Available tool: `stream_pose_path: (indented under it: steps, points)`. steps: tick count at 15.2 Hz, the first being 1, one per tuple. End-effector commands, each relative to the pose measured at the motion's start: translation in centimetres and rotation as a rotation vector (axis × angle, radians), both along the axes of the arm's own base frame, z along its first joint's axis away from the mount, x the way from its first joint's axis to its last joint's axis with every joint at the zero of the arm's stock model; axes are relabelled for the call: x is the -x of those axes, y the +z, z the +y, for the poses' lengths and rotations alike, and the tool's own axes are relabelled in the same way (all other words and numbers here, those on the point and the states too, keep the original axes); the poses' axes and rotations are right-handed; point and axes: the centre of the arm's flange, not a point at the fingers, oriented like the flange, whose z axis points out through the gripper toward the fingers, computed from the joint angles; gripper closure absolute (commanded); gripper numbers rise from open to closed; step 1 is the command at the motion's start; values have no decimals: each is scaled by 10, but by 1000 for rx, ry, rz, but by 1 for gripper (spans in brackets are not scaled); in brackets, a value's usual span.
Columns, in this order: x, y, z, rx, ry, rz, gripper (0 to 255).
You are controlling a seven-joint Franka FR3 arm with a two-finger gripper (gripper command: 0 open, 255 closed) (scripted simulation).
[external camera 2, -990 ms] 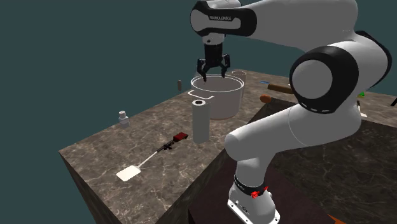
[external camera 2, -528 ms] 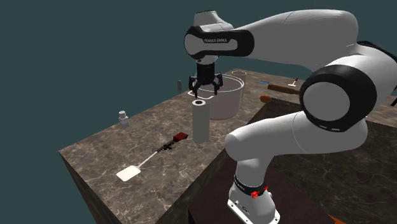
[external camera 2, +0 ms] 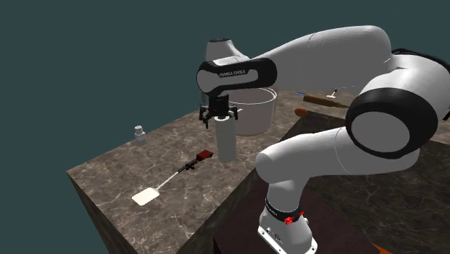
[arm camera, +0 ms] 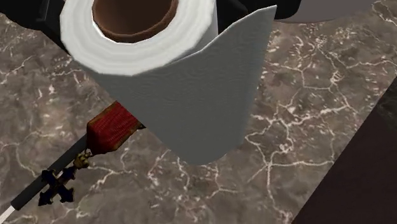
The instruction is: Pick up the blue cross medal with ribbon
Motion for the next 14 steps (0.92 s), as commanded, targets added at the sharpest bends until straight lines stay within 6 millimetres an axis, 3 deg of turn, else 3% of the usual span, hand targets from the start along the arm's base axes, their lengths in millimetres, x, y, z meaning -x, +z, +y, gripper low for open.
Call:
stream_pose_path:
  steps: [1,8,14]
  points:
    - [6,-26,18,-14,-46,13,0]
    - [3,-91,79,-64,-180,-21,0]
    - [3,-123,79,-64,-179,-21,0]
